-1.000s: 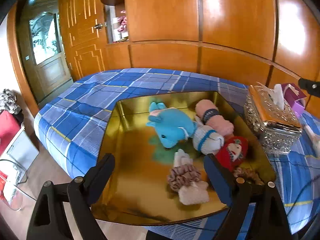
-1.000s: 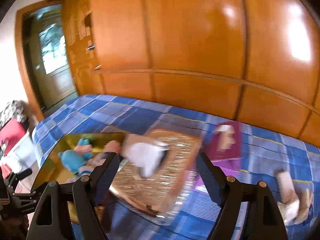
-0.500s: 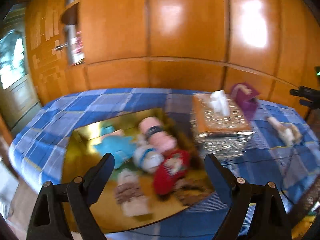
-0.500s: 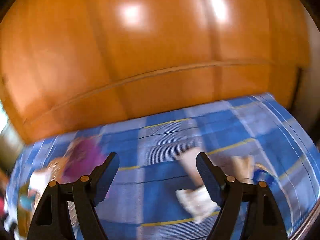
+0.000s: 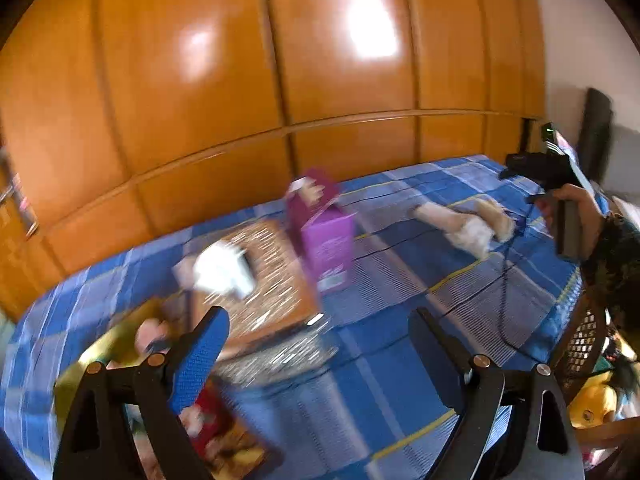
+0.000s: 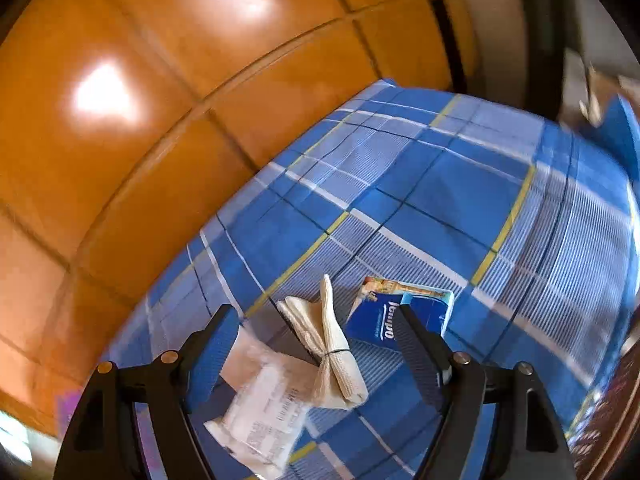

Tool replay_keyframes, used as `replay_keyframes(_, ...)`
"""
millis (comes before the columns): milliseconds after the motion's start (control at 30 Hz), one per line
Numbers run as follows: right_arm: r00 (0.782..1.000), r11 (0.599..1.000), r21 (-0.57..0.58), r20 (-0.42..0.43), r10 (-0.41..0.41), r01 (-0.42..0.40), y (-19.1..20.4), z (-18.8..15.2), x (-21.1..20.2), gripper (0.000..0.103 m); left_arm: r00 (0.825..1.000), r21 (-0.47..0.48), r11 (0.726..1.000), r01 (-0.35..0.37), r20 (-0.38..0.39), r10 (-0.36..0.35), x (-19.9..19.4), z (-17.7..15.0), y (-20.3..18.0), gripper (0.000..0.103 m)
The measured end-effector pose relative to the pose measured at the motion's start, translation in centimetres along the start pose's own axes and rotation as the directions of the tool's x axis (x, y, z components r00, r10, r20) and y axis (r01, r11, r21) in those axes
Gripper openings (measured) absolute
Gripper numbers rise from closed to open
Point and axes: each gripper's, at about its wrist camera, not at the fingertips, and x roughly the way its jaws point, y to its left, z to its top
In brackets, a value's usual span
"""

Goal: Organize soft objects
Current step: 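Move both tools back toward the paper packets on the bed, then grasp the white paper-wrapped packet with the left tool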

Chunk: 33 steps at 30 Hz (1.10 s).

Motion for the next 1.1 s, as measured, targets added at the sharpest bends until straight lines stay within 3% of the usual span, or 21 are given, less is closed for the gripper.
replay_keyframes(67, 0.999, 1.000, 0.017, 0.030, -0.022, 0.021, -0.6, 0.3, -0.4, 0.080, 1.000, 0.024, 1.000, 0.015, -0.012, -0.015, 1.2, 1.2, -1.2, 0.092)
replay_keyframes(267, 0.999, 0.995, 0.099, -0.027, 0.035, -0.032, -1.9, 0.3, 0.4, 0.080, 0.994, 0.102, 0.990, 0.100, -0.051, -0.096, 6.4, 4.0, -5.9, 0.092)
replay_keyframes(533, 0.994, 0.992, 0.092, -0.061, 0.088, -0.082, -1.6, 0.2, 0.9, 0.080, 0.983, 0.150, 0.976, 0.155, -0.120, -0.138, 13.7, 6.1, -10.6, 0.087)
replay_keyframes(767, 0.991, 0.989, 0.112, -0.075, 0.107, -0.098, -1.7, 0.1, 1.0, 0.080, 0.969, 0.243, 0.941, 0.235, -0.139, -0.206, 18.6, 7.5, -15.9, 0.087)
replay_keyframes(1100, 0.986, 0.979, 0.164, -0.089, 0.140, -0.125, -2.4, 0.1, 1.2, 0.080, 0.935, 0.375, 0.861, 0.343, -0.225, -0.274, 24.4, 8.1, -23.2, 0.087)
